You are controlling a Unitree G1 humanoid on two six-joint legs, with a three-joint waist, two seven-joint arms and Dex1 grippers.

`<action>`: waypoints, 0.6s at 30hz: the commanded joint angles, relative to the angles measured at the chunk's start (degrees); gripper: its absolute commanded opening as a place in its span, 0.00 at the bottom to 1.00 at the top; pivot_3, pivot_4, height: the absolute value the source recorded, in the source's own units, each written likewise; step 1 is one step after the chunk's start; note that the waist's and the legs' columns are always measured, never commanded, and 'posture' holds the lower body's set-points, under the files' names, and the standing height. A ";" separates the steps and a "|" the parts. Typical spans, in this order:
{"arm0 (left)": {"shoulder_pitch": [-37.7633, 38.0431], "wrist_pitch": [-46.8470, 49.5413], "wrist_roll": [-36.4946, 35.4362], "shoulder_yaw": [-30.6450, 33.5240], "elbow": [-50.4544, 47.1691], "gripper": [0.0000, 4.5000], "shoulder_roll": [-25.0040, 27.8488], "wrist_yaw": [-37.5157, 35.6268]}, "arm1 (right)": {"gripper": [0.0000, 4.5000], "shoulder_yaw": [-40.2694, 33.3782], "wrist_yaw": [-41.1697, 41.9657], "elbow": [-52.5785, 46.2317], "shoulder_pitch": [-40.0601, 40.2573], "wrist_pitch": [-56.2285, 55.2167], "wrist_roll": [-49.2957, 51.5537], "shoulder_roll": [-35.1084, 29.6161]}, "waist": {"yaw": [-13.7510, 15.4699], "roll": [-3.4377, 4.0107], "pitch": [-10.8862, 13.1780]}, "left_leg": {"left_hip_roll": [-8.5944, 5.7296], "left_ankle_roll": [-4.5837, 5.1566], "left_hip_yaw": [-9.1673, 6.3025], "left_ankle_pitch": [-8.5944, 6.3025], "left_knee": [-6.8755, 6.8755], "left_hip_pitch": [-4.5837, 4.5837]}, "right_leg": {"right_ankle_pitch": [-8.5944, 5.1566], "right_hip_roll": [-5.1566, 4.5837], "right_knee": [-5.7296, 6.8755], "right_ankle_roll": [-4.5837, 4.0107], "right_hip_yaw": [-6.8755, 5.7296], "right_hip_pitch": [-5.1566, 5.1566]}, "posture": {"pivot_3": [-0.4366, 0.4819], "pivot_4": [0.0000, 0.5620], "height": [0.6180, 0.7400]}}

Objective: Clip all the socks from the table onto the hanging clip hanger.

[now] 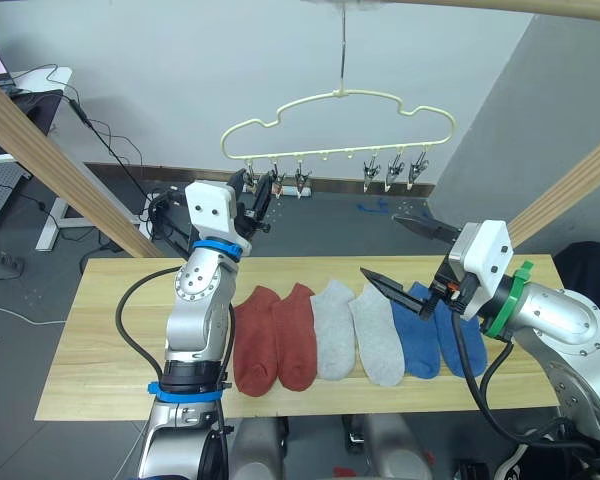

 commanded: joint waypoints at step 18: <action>1.24 -1.94 1.93 -1.41 -3.05 0.04 4.18 -3.58 | 1.00 -5.75 -8.81 10.41 16.87 -2.32 -8.90 4.15 | 0.36 -0.02 0.03 | -0.01 -0.02 0.05 0.00 -0.05 -0.03 | -0.05 -0.05 -0.04 0.09 0.00 -0.01 | 0.32 0.60 1.00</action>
